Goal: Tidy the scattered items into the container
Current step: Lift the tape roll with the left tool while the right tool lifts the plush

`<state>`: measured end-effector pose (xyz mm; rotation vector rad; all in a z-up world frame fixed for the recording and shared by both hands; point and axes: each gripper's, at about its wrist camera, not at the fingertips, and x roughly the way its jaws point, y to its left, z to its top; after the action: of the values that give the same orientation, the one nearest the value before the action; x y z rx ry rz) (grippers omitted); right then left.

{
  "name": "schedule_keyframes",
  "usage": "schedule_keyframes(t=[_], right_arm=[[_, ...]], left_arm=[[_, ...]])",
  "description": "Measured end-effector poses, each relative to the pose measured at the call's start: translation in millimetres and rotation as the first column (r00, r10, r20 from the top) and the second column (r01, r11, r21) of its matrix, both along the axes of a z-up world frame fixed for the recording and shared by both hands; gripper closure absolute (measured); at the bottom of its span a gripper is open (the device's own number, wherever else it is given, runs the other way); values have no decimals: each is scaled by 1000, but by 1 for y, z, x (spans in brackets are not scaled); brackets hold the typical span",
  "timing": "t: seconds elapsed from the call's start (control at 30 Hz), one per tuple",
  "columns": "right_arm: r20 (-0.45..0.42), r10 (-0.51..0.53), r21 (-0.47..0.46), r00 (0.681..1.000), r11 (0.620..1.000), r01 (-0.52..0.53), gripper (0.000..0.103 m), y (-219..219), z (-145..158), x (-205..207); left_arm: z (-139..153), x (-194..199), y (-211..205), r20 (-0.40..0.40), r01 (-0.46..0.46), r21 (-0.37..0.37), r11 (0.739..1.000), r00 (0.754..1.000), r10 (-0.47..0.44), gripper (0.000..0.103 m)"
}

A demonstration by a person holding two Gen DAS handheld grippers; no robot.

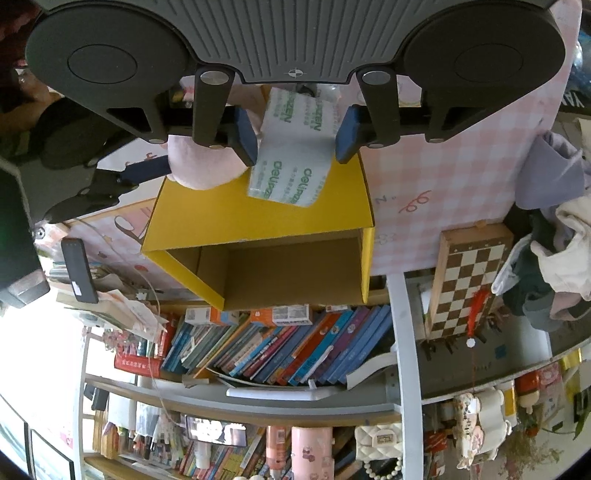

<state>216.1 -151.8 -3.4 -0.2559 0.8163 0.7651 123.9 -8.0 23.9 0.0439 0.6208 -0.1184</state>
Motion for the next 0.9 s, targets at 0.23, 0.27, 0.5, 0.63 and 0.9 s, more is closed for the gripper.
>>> schedule_keyframes(t=[0.23,0.27,0.5,0.63,0.9], right_arm=[[21,-17,63,1000,998,15,61,-14,16,2],[24,-19,70,1000,997,18,64,-16,18,2],[44,-32,129,999,991,26,73,-30,37,0],[62,-18,150,998,989,8,81,-36,49,-4],[56,-8,143,998,990,0,102,-43,51,-1]], left_arm=[[6,1,-3,16,-5,6,1000,1000,5,59],[7,1,-4,22,-3,9,1000,1000,3,59],[25,0,-13,86,14,37,999,996,-17,59],[34,0,-19,107,22,43,999,994,-26,94],[24,10,-23,58,26,6,1000,998,-26,95]])
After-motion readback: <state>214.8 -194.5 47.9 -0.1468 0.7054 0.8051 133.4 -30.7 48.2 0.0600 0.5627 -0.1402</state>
